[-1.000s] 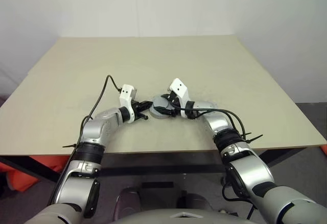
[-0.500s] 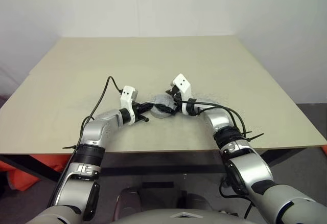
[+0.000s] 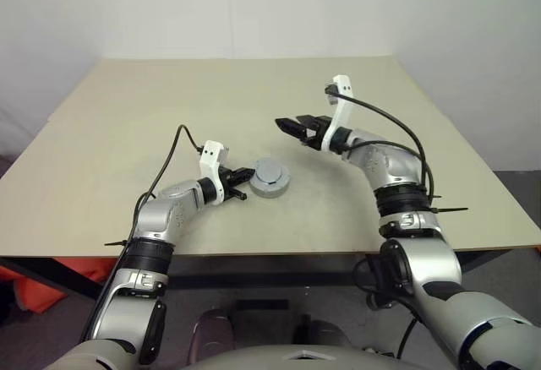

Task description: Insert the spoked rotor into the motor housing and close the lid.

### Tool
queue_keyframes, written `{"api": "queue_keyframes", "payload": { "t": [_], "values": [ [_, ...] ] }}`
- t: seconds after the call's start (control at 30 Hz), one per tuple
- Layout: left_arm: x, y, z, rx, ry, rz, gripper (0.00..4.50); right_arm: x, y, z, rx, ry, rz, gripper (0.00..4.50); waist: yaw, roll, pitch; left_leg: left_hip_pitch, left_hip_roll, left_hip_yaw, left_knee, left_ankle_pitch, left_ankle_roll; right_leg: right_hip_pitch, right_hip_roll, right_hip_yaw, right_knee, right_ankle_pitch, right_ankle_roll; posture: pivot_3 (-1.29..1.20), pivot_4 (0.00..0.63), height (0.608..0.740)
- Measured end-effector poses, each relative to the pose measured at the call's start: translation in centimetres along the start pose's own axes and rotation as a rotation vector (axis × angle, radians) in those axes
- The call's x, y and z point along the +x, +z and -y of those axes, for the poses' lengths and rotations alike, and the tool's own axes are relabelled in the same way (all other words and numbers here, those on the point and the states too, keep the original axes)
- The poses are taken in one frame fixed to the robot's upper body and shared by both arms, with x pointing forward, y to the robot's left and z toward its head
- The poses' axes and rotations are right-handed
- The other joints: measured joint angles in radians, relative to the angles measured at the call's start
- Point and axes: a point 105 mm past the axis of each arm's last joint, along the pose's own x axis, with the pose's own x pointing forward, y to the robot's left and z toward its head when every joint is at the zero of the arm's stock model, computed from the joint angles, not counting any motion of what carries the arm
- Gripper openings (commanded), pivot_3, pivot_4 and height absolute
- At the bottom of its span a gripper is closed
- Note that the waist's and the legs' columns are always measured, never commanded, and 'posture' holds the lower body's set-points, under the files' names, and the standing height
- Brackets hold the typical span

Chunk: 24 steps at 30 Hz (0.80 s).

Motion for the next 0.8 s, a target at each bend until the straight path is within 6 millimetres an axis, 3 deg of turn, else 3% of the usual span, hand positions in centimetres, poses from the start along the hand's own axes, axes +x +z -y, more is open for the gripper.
{"api": "queue_keyframes", "payload": {
  "t": [0.1,0.33,0.8],
  "values": [
    [0.0,0.1,0.1,0.004,-0.005,0.002,0.0,-0.8,-2.4,1.2,0.206,-0.046,-0.11,4.47,0.001,0.001,0.0,-0.001,0.0,0.0,-0.001,0.001,-0.001,-0.001,0.0,0.0,-0.001,0.0,0.0,0.0,0.0,0.74],
    [0.2,0.0,0.3,0.007,-0.013,0.002,0.0,-2.2,-7.0,0.4,0.469,-0.031,-0.304,4.47,0.019,0.002,0.0,-0.001,0.0,0.001,-0.002,0.001,-0.001,-0.002,0.0,0.0,-0.002,0.0,0.0,0.0,0.0,0.74],
    [-0.1,0.1,0.1,0.02,-0.006,0.0,0.0,-1.6,-8.4,-2.0,0.574,0.025,-0.33,4.47,0.018,0.003,0.0,0.001,0.0,0.001,-0.004,0.002,-0.003,-0.002,0.0,0.0,-0.002,-0.001,0.002,0.0,0.0,0.74]
  ]
}}
